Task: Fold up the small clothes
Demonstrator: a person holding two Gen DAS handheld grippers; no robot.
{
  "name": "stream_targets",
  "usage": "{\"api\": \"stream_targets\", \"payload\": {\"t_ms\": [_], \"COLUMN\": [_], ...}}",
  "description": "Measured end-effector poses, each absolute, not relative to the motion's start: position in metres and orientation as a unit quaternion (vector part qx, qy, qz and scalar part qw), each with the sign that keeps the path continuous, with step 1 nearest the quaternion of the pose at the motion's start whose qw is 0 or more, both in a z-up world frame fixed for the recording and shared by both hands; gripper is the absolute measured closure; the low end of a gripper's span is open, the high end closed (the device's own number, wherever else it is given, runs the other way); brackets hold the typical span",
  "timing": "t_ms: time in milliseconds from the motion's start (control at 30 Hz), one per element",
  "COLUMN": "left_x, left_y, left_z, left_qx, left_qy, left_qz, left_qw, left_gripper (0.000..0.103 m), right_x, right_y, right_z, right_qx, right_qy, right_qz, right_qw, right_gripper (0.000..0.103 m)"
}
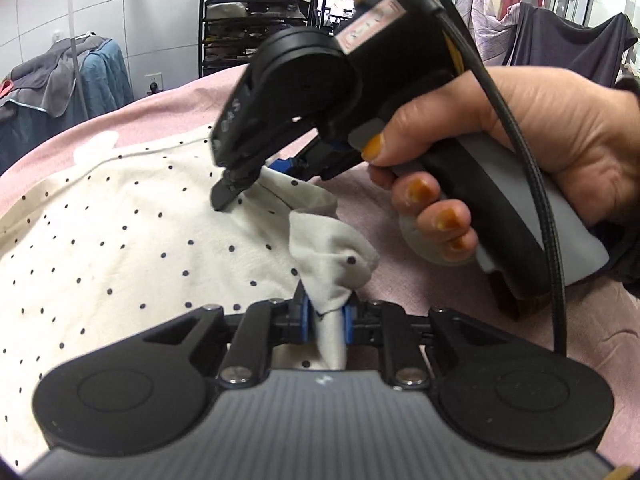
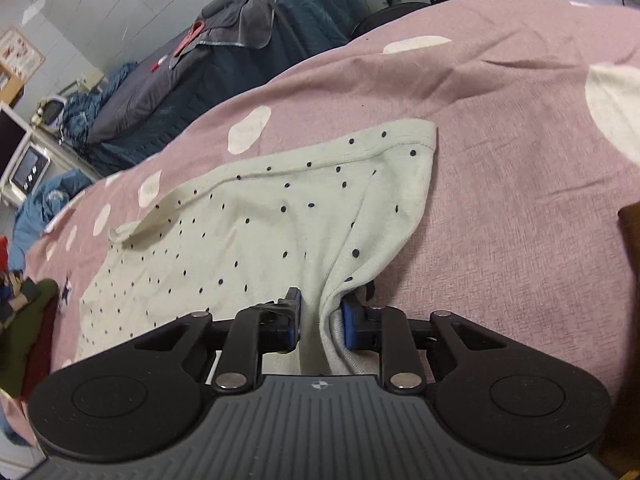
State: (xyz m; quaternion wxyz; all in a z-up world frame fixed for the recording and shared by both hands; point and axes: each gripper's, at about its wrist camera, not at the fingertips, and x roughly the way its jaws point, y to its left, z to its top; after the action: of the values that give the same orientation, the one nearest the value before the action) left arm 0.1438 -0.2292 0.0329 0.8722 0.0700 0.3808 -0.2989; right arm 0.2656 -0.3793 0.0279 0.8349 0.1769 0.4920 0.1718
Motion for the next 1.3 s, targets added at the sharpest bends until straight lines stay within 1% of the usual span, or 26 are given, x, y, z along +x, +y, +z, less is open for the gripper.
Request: {"api": "stream_targets", "payload": {"t_ms": [33, 67, 200, 267, 367, 433, 567, 700, 867, 1033, 1100, 1167, 1200, 1267, 1300], "left_x": [0.141, 0.141, 0.143, 0.142, 0.143, 0.143, 0.144, 0.132, 0.101, 0.075, 0.068, 0.06, 0.057, 0.048, 0.045], "left_y": [-0.232, -0.232, -0.227, -0.222, -0.203, -0.176, -0.101, -0.02, 0.057, 0.105, 0.122, 0.128, 0.13, 0.138, 0.141], "left_z": [0.033, 0.033, 0.034, 0.036, 0.044, 0.054, 0.07, 0.077, 0.066, 0.036, 0.023, 0.014, 0.01, 0.009, 0.009], "left_qx": [0.069, 0.067, 0.053, 0.044, 0.015, -0.016, -0.097, -0.128, -0.166, -0.211, -0.232, -0.234, -0.234, -0.242, -0.248], "left_qy": [0.381, 0.381, 0.383, 0.382, 0.373, 0.359, 0.341, 0.32, 0.318, 0.351, 0.366, 0.376, 0.376, 0.374, 0.373], "left_qz": [-0.299, -0.299, -0.297, -0.296, -0.292, -0.277, -0.225, -0.141, -0.058, -0.008, 0.006, 0.016, 0.022, 0.042, 0.049], "left_qw": [0.872, 0.872, 0.873, 0.875, 0.881, 0.891, 0.908, 0.928, 0.932, 0.912, 0.901, 0.896, 0.896, 0.894, 0.893], "left_gripper": [0.088, 0.088, 0.088, 0.09, 0.091, 0.091, 0.091, 0.091, 0.091, 0.091, 0.09, 0.082, 0.077, 0.048, 0.045], "right_x": [0.266, 0.266, 0.26, 0.257, 0.255, 0.255, 0.26, 0.27, 0.279, 0.26, 0.255, 0.249, 0.244, 0.233, 0.229], "right_y": [-0.381, -0.382, -0.382, -0.377, -0.368, -0.36, -0.319, -0.254, -0.162, -0.08, -0.062, -0.052, -0.051, -0.061, -0.071], "right_z": [0.028, 0.028, 0.031, 0.034, 0.044, 0.053, 0.078, 0.094, 0.091, 0.076, 0.063, 0.052, 0.05, 0.057, 0.063], "right_qx": [0.181, 0.18, 0.183, 0.177, 0.175, 0.195, 0.199, 0.194, 0.179, 0.125, 0.1, 0.085, 0.077, 0.062, 0.06], "right_qy": [0.492, 0.492, 0.482, 0.476, 0.466, 0.463, 0.455, 0.447, 0.46, 0.481, 0.494, 0.498, 0.492, 0.458, 0.434], "right_qz": [0.17, 0.168, 0.159, 0.15, 0.145, 0.154, 0.202, 0.253, 0.303, 0.358, 0.351, 0.357, 0.37, 0.38, 0.378], "right_qw": [0.835, 0.835, 0.842, 0.848, 0.855, 0.851, 0.844, 0.836, 0.815, 0.791, 0.789, 0.785, 0.784, 0.802, 0.816], "right_gripper": [0.077, 0.08, 0.085, 0.088, 0.089, 0.089, 0.089, 0.089, 0.089, 0.088, 0.077, 0.063, 0.061, 0.031, 0.024]}}
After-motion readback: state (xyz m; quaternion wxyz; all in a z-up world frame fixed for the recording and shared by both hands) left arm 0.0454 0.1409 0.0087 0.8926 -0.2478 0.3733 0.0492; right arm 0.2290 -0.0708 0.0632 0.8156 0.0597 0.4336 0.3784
